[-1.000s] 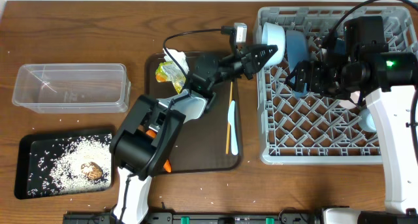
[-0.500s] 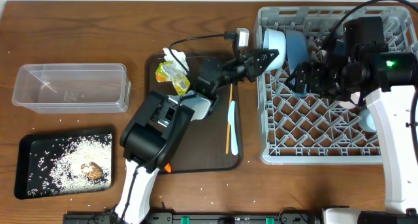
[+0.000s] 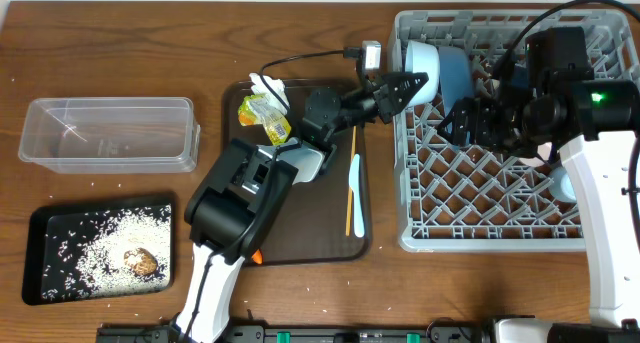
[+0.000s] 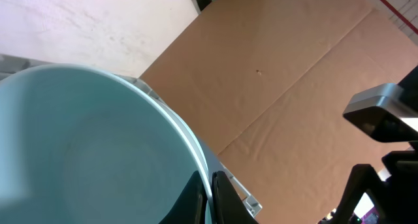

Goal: Sort waste into correct bins and load items into the dishwasher rack
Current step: 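Set the bowl upside down in the rack beside the blue plate, then release the bowl and move the left gripper toward the yellow juice box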

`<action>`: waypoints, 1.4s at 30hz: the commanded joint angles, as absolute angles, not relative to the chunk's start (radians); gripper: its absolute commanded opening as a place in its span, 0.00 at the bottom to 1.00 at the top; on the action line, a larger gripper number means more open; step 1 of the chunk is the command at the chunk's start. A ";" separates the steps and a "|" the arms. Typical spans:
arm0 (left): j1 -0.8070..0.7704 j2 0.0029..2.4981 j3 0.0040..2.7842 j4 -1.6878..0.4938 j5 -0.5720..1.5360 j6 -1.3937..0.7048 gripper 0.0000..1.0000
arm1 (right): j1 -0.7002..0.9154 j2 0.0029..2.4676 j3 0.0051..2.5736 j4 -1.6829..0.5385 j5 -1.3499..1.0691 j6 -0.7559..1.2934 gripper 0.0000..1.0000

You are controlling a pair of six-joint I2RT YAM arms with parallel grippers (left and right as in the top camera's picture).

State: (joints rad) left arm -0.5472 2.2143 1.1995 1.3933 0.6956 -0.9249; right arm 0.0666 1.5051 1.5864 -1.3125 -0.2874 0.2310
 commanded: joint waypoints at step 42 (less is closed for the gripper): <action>-0.348 2.241 1.228 1.253 1.008 -0.986 0.98 | 0.059 1.510 1.588 -1.316 -0.265 0.238 0.88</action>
State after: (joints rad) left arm -0.3862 2.2368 1.2018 1.2457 0.9062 -0.9970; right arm 0.0666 1.5051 1.5864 -1.3190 -0.2714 0.2306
